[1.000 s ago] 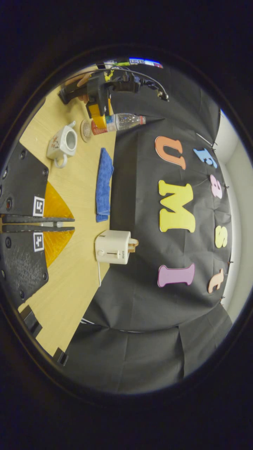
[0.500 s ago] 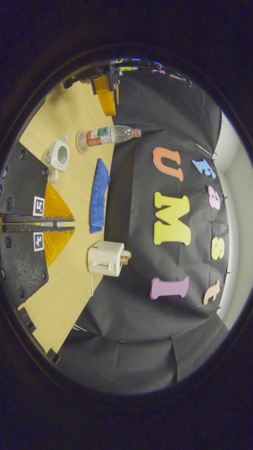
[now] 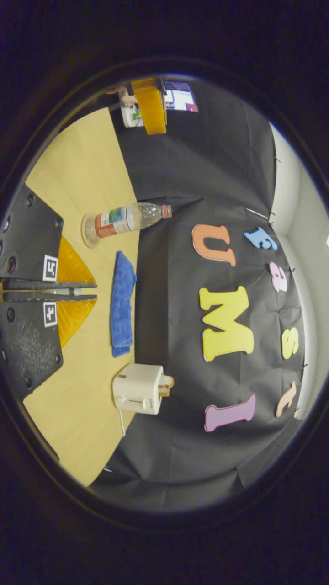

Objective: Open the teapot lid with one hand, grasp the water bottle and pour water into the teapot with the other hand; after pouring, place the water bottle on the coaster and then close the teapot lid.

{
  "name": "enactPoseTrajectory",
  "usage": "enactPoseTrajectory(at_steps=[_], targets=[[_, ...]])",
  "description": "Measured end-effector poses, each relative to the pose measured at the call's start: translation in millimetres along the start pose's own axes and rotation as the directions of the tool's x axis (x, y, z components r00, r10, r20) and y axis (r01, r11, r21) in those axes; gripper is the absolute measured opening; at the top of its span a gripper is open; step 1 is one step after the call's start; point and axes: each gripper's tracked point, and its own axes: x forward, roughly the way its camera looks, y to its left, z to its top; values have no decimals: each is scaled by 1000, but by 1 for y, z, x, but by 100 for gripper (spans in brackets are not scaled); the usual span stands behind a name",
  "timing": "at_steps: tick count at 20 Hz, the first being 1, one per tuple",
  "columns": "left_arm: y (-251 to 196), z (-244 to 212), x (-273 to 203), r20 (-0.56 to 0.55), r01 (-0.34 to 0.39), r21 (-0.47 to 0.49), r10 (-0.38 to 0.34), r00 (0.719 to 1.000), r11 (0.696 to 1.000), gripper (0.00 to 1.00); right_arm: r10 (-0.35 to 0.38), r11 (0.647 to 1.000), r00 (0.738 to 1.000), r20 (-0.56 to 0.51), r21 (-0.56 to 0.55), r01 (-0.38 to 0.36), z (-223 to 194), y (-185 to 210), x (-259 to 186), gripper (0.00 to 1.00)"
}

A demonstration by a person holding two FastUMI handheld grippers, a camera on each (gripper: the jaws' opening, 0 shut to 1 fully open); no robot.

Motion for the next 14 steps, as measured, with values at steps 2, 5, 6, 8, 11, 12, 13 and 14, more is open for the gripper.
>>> enactPoseTrajectory(at_steps=[2, 5, 6, 8, 11, 12, 13, 14], targets=[[13, 7, -8, 9, -13, -29, 13, 1000, 999, 89, -10, 1000, 1000, -30, 12, 11, -6, 7, 8, 2], [22, 11, -12, 14, -3, -84, 4, 1000, 996, 89, -11, 1000, 999, -40, 22, 12, -10, 18, 11, 2], [24, 10, -7, 20, 10, -85, -9, 1000, 996, 89, -15, 1000, 999, -42, 22, 16, -12, 18, 12, 2], [37, 0, -3, -2, -10, -84, 9, 1000, 996, 89, -15, 1000, 998, -59, 24, 17, -20, 21, 15, 2], [49, -14, 0, -50, -49, -79, 46, 998, 996, 89, -20, 1000, 998, -68, 17, 21, -27, 21, 17, 3], [49, -15, 1, -57, -53, -80, 48, 997, 995, 89, -25, 1000, 997, -73, 17, 26, -30, 20, 19, 5], [50, -16, 2, -60, -59, -83, 54, 997, 995, 89, -24, 999, 996, -84, 22, 26, -33, 19, 21, 3], [49, -16, 3, -59, -60, -87, 55, 997, 994, 89, -20, 999, 997, -76, 29, 22, -31, 20, 21, 3]])
